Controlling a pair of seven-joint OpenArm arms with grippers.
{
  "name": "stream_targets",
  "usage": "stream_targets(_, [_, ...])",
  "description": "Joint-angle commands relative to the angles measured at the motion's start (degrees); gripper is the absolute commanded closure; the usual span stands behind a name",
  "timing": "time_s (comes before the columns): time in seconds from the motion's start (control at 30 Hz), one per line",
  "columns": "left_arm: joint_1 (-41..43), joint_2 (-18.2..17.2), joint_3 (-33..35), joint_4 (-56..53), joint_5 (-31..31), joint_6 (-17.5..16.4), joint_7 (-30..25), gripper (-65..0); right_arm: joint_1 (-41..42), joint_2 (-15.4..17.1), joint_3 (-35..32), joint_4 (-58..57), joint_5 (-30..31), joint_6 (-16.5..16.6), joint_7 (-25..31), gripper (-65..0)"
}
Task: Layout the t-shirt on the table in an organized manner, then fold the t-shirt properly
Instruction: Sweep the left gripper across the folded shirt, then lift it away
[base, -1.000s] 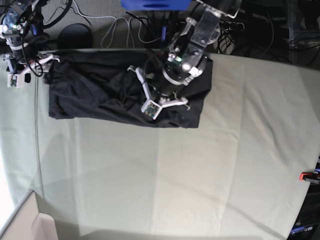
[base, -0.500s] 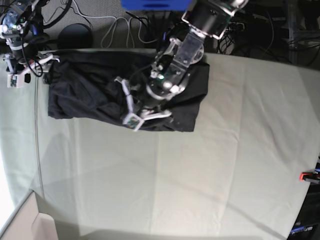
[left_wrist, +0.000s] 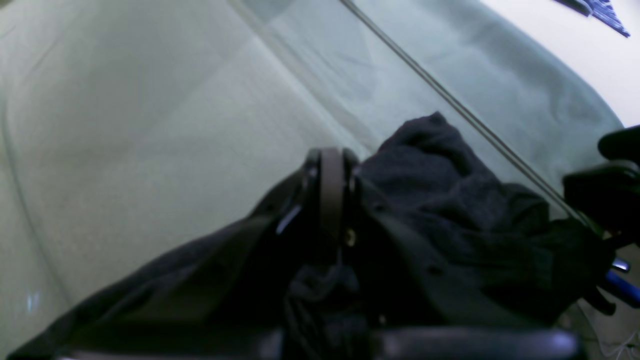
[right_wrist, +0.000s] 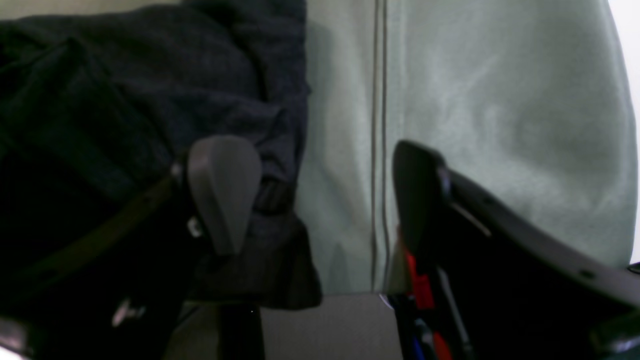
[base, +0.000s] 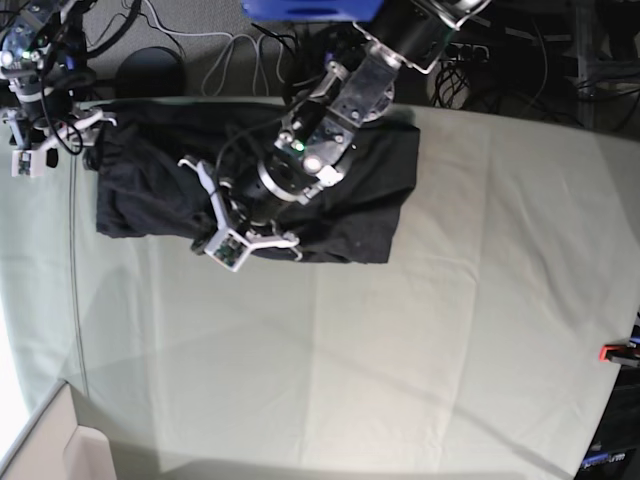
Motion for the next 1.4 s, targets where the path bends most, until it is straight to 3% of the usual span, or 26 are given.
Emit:
stream_targets(0.0, [-0.8, 0.8, -0.9, 2.5, -0.7, 0.0, -1.2, 0.0, -0.1, 0.6, 0.2, 0.9, 1.0, 0.0, 1.3, -44.8])
stream_targets(0.23, [4.6, -7.0, -13.9, 12.6, -0.9, 0.0, 4.4, -0.5, 2.8, 0.6, 0.3, 0.7, 1.0, 0.0, 1.3, -45.1])
stream_targets(0.37, [7.9, -8.2, -24.1, 16.3, -1.0, -0.1, 4.9, -1.4, 5.3, 1.5, 0.2, -4.1, 0.9, 0.0, 1.3, -45.1])
stream_targets(0.43, [8.8, -8.0, -28.1, 16.9, -1.0, -0.1, 4.9, -5.7, 6.2, 2.1, 0.2, -6.9, 0.9, 0.0, 1.3, -45.1])
stream_targets(0.6, [9.7, -7.7, -34.3, 17.0, -1.0, -0.1, 4.6, -27.8, 6.3, 2.8, -0.2, -9.5, 0.9, 0.0, 1.3, -45.1])
stream_targets(0.67, [10.2, -7.7, -34.7, 17.0, -1.0, -0.1, 4.6, -33.2, 6.5, 2.6, -0.7, -9.6, 0.9, 0.0, 1.3, -45.1])
stream_targets(1.13, [10.3, -8.3, -36.1, 16.4, -1.0, -0.1, 4.7, -33.4, 8.8, 2.9, -2.1, -18.4, 0.9, 0.0, 1.3, -45.1])
stream_targets(1.37, [10.4, -8.2, -40.9, 16.4, -1.0, -0.4, 4.8, -33.4, 6.4, 2.6, -9.8, -18.1, 1.3, 0.0, 1.3, -43.5])
